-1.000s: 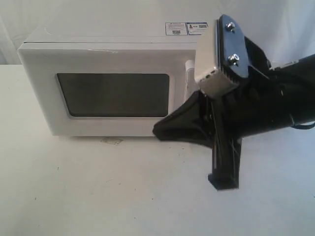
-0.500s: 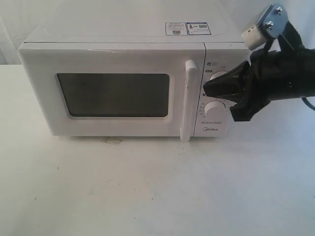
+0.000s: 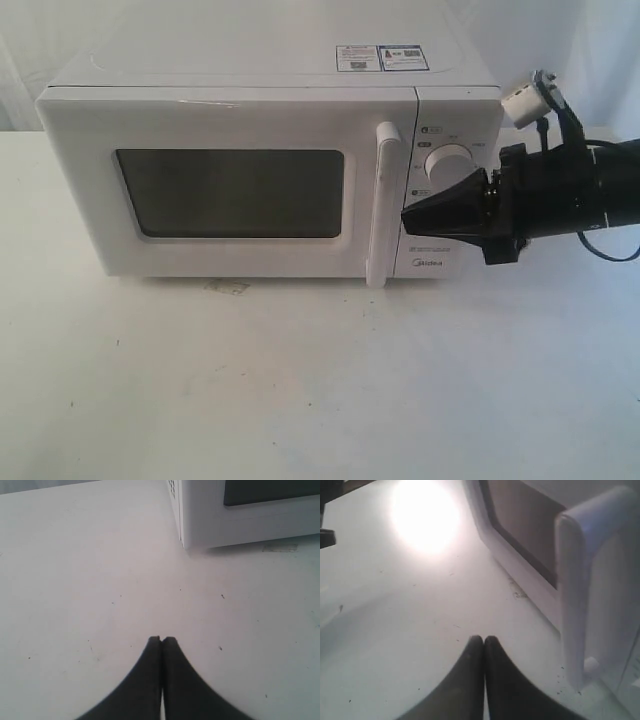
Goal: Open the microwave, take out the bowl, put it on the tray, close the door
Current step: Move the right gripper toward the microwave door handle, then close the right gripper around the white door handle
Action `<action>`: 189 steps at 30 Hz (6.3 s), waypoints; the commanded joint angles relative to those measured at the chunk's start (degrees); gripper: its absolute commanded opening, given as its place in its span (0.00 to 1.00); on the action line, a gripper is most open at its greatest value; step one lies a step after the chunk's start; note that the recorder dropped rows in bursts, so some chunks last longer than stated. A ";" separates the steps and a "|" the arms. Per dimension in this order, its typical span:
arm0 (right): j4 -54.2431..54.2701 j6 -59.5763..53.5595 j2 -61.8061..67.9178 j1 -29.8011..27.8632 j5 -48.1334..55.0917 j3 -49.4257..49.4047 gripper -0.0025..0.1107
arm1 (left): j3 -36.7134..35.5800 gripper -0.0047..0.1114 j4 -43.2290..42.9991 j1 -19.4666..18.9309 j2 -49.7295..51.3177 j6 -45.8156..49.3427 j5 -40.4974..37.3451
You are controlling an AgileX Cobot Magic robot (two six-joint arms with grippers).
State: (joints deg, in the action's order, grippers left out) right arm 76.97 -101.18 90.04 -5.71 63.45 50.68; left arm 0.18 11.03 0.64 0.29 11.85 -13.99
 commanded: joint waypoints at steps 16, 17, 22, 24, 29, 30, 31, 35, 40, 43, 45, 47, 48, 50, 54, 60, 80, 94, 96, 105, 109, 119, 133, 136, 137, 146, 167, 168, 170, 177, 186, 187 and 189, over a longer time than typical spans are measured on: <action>6.03 -2.45 0.18 -0.62 -5.31 0.08 0.51 | -0.18 0.04 0.65 0.10 -0.29 0.16 -0.19; 6.82 -4.95 0.18 -0.62 -5.31 0.08 0.52 | -0.18 0.04 0.65 0.10 -0.29 0.16 -0.19; 11.44 -17.96 0.18 -0.47 -2.42 0.08 0.52 | -0.18 0.04 0.65 0.10 -0.29 0.16 -0.19; 11.98 -20.14 0.18 -0.47 -2.06 0.08 0.52 | -0.18 0.04 0.65 0.10 -0.29 0.16 -0.19; 11.98 -20.07 0.18 -0.47 -2.06 0.08 0.55 | -0.18 0.04 0.65 0.10 -0.29 0.16 -0.19; 12.29 -20.07 0.18 -0.35 -2.21 0.08 0.58 | -0.18 0.04 0.65 0.10 -0.29 0.16 -0.19; 12.45 -20.07 0.18 0.02 -2.86 0.08 0.60 | -0.18 0.04 0.65 0.10 -0.29 0.16 -0.19; 13.23 -20.07 0.39 1.34 -5.06 0.08 0.63 | -0.18 0.04 0.65 0.10 -0.29 0.16 -0.19; 13.82 -20.48 0.74 3.50 -8.95 0.08 0.63 | -0.18 0.04 0.65 0.10 -0.29 0.16 -0.19; 16.07 -20.94 0.96 4.59 -11.70 0.08 0.63 | -0.18 0.04 0.65 0.10 -0.29 0.16 -0.19; 18.02 -20.94 1.19 5.37 -12.91 0.08 0.63 | -0.18 0.04 0.65 0.10 -0.29 0.16 -0.19; 19.95 -20.94 1.63 5.92 -13.49 0.08 0.63 | -0.18 0.04 0.65 0.10 -0.29 0.16 -0.19; 20.51 -20.94 1.91 6.35 -13.49 0.08 0.63 | -0.18 0.04 0.65 0.10 -0.29 0.16 -0.19; 21.49 -20.94 2.49 6.89 -13.49 0.08 0.63 | -0.18 0.04 0.65 0.10 -0.29 0.16 -0.19; 22.98 -20.94 5.22 8.97 -13.44 0.08 0.63 | -0.18 0.04 0.65 0.10 -0.29 0.16 -0.19; 22.98 -20.94 6.40 9.37 -14.28 0.20 0.36 | -0.18 0.04 0.65 0.10 -0.29 0.16 -0.19; 4.03 -20.94 6.40 9.37 -1.85 0.20 0.02 | -0.18 0.04 0.65 0.10 -0.29 0.16 -0.19; -2.52 -20.94 6.40 9.37 5.73 0.20 0.02 | -0.18 0.04 0.65 0.10 -0.29 0.16 -0.19; -2.52 -20.94 6.40 9.37 5.73 0.20 0.02 | -0.18 0.04 0.65 0.10 -0.29 0.16 -0.19; -1.07 -18.04 6.40 9.10 -9.19 0.20 0.02 | -0.18 0.04 0.65 0.10 -0.29 0.16 -0.19; 3.04 -16.95 6.40 9.10 -21.06 0.20 0.02 | -0.18 0.04 0.65 0.10 -0.29 0.16 -0.19; 14.31 -20.28 6.40 9.10 -26.13 0.20 0.02 | -0.18 0.04 0.65 0.10 -0.29 0.16 -0.19; 22.98 -21.02 6.40 9.10 -24.73 3.35 0.27 | -0.18 0.04 0.65 0.10 -0.29 0.16 -0.19; 22.98 -20.51 6.40 9.10 -24.73 4.50 0.28 | -0.18 0.04 0.65 0.10 -0.29 0.16 -0.19; 22.98 -20.51 6.40 9.10 -24.73 4.78 0.27 | -0.18 0.04 0.65 0.10 -0.29 0.16 -0.19; 22.98 -20.51 6.40 9.10 -23.07 5.16 0.17 | -0.18 0.04 0.65 0.10 -0.29 0.16 -0.19; 10.73 -11.54 -3.09 9.10 -23.94 5.16 0.25 | -0.18 0.04 0.65 0.10 -0.29 0.16 -0.19; 9.49 -10.25 -2.95 9.10 -23.94 5.16 0.28 | -0.18 0.04 0.65 0.10 -0.29 0.16 -0.19; 6.57 -7.63 -2.56 9.10 -23.84 5.16 0.38 | -0.18 0.04 0.65 0.10 -0.29 0.16 -0.19; 2.83 -2.01 -0.56 9.10 -23.43 5.16 0.46 | -0.18 0.04 0.65 0.10 -0.29 0.16 -0.19; 3.57 -4.14 0.39 9.30 -20.25 5.16 0.45 | -0.18 0.04 0.65 0.10 -0.29 0.16 -0.19; 4.48 -5.23 0.39 9.30 -18.81 5.16 0.45 | -0.18 0.04 0.65 0.10 -0.29 0.16 -0.19; 5.95 -6.29 0.39 9.30 -16.63 5.16 0.45 | -0.18 0.04 0.65 0.10 -0.29 0.16 -0.19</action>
State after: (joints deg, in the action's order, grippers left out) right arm 81.42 -105.41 89.01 2.95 41.48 55.53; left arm 0.18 11.03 0.64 0.29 11.85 -13.99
